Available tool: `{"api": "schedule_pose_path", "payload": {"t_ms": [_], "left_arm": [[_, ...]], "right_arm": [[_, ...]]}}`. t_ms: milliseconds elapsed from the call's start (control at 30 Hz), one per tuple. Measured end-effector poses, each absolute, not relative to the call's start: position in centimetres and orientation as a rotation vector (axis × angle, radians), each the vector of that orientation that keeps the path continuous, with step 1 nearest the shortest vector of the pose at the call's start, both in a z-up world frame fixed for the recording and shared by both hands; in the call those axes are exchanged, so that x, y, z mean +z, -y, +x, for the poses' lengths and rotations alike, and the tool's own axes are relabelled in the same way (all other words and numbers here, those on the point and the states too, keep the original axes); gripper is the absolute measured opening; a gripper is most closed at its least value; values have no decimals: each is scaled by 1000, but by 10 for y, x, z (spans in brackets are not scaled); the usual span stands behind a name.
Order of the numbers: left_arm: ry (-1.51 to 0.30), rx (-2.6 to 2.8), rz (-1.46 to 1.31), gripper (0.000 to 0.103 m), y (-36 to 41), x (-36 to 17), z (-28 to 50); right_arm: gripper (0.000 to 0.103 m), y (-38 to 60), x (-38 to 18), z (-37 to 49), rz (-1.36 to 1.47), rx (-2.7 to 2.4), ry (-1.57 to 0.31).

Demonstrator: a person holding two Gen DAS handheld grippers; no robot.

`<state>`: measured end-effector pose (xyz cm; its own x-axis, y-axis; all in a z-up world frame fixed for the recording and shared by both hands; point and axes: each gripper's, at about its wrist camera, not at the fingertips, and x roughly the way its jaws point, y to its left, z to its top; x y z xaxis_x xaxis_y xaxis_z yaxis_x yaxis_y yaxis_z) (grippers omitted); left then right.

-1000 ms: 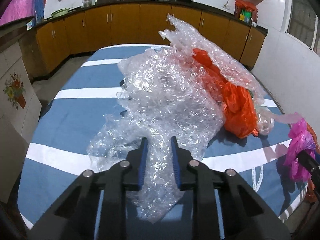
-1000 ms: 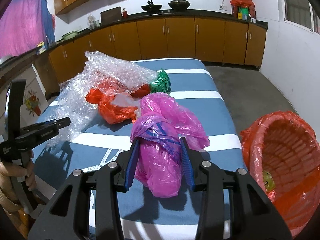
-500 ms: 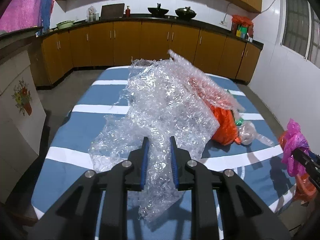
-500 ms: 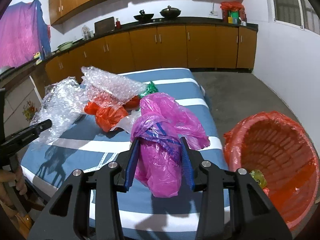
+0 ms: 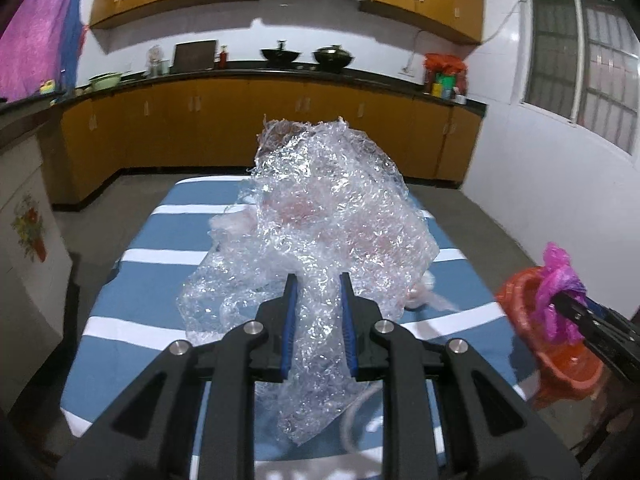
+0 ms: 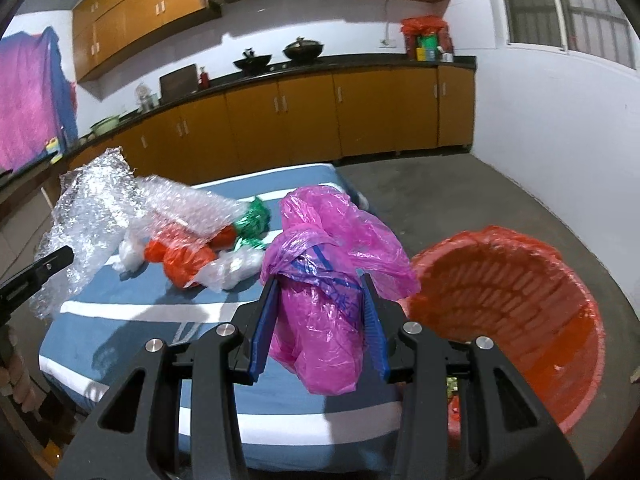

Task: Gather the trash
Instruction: 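Carry the bubble wrap and pink bag with both tools over the basket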

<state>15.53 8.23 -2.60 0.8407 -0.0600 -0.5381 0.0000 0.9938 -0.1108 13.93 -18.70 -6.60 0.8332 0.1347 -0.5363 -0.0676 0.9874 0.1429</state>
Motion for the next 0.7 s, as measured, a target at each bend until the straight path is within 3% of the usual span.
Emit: {"api": "schedule_pose_path", "payload": {"t_ms": [700], "left_arm": [[-616,-446,-4,21,97,-25,174]], "right_arm": [[41,310,-55,94,222,-213,-499]]}}
